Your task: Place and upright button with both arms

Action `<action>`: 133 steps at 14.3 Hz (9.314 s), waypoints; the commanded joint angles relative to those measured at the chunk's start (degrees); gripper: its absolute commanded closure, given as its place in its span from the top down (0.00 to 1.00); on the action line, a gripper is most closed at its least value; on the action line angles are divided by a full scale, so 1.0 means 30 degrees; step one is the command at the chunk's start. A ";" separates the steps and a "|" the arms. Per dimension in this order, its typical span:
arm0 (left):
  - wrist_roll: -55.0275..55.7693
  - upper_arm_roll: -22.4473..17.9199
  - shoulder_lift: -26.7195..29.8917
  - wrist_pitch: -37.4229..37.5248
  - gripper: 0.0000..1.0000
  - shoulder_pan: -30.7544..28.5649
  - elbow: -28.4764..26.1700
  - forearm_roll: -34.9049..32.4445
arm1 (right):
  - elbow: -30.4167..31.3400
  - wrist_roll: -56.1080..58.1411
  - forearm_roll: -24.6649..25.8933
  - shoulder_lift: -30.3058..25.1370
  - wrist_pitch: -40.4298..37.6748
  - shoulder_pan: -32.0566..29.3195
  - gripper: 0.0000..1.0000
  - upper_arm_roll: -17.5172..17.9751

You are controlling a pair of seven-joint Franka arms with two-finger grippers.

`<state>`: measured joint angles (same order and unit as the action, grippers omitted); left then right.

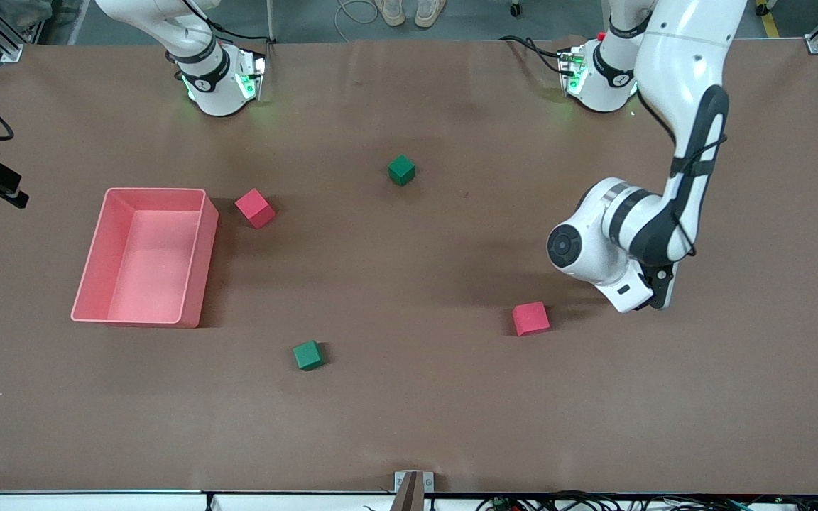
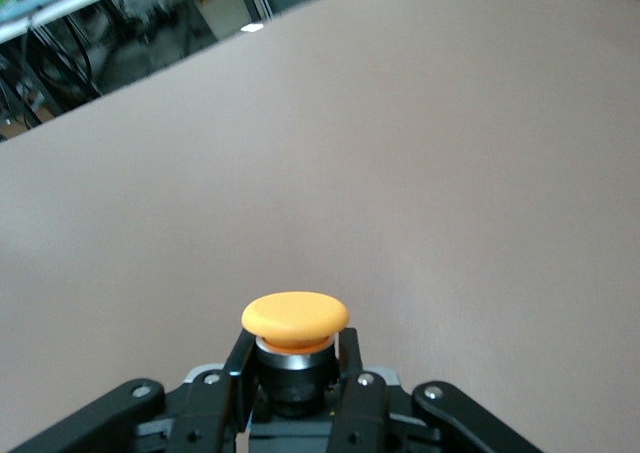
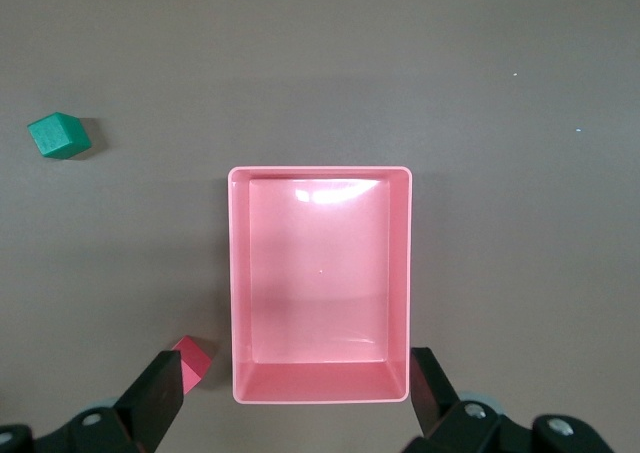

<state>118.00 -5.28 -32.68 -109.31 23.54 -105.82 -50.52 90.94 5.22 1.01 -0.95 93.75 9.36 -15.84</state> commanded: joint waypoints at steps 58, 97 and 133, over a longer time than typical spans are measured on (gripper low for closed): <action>1.1587 0.0265 -0.5222 0.5968 1.00 -0.0843 -0.1144 -0.9995 | 0.0215 0.0076 0.0016 0.0669 0.0713 0.1393 1.00 0.0182; -3.1563 0.1173 0.6820 0.4939 1.00 -0.5119 0.6674 1.5664 | -0.0341 0.0046 0.0132 0.0786 0.0566 0.2243 1.00 0.0007; -3.8600 0.2814 1.2328 0.7435 1.00 -0.7406 0.5916 1.6460 | -0.0107 -0.0013 -0.0131 0.0639 0.0215 0.1364 1.00 -0.0023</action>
<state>3.37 2.98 3.30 -85.22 1.83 -86.77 -0.65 89.71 5.18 0.96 1.94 94.58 14.03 -16.32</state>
